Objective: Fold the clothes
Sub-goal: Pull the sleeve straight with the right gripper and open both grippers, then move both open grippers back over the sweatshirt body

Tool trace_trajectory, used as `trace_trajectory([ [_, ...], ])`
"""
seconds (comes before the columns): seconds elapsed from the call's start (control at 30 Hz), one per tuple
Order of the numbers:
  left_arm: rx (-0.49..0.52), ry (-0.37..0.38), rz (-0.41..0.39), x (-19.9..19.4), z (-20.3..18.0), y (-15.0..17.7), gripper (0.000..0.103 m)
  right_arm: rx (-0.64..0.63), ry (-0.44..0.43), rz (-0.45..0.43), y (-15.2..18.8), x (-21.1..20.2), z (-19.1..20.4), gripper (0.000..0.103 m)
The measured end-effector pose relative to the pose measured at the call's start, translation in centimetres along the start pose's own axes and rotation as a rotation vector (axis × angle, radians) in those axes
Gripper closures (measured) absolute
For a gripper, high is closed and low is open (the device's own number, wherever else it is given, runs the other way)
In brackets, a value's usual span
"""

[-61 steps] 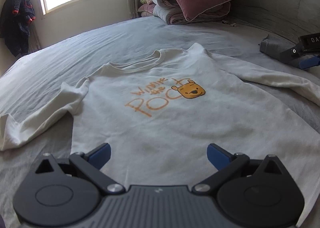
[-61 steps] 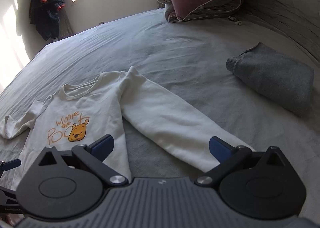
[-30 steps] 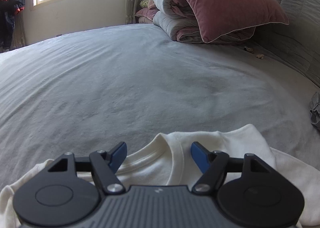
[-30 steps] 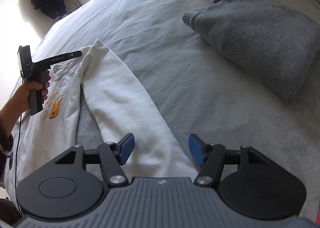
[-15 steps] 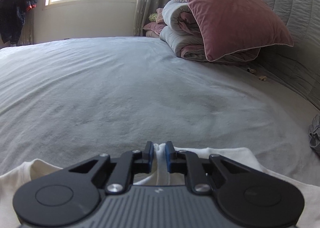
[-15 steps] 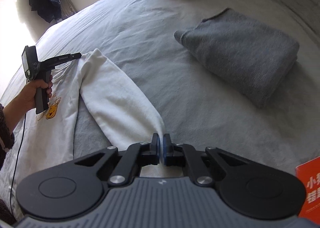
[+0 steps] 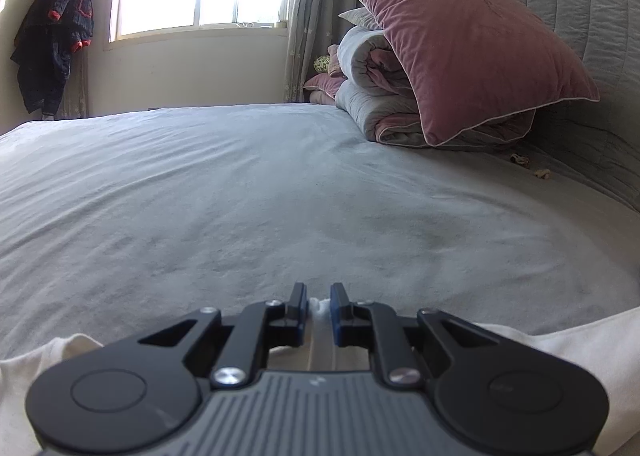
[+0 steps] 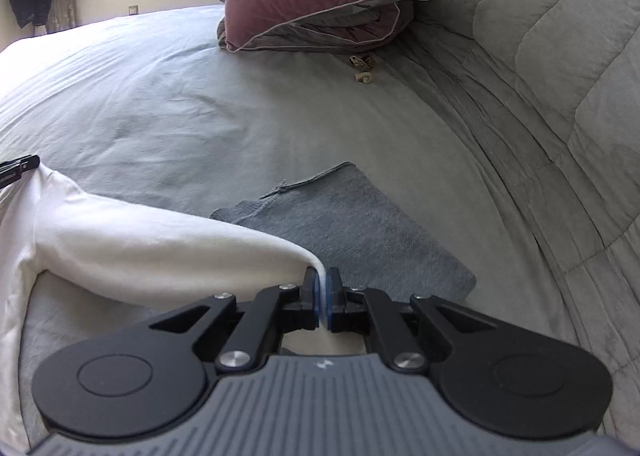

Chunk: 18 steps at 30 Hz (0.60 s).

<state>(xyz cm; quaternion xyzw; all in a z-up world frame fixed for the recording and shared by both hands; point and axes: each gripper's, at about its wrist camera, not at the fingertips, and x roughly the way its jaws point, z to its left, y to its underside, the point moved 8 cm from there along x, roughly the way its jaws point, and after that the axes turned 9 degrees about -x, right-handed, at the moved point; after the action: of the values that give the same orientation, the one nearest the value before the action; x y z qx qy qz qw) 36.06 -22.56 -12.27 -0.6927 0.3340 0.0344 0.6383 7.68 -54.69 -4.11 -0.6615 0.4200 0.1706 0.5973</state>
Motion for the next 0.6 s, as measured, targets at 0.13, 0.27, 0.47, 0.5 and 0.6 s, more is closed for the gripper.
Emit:
trace_trajectory([
  [0.13,0.014,-0.018,0.040,0.6,0.0,0.3,0.087,0.017,-0.010,0.064,-0.3,3.7,-0.4,0.098],
  [0.27,0.051,-0.013,0.024,-0.3,-0.8,0.0,0.074,0.011,0.009,0.092,0.3,5.2,-0.2,0.083],
  [0.47,0.074,0.089,0.022,-3.4,-3.5,-0.3,0.062,0.111,-0.007,0.004,0.3,1.8,-2.1,0.049],
  [0.5,0.068,0.115,0.029,-4.1,-4.1,-0.2,0.062,0.134,-0.021,0.001,0.5,1.3,-2.5,0.049],
  [0.6,0.070,0.196,0.049,-6.1,-6.0,0.6,0.062,0.207,-0.059,0.012,1.6,0.4,-3.3,0.049],
])
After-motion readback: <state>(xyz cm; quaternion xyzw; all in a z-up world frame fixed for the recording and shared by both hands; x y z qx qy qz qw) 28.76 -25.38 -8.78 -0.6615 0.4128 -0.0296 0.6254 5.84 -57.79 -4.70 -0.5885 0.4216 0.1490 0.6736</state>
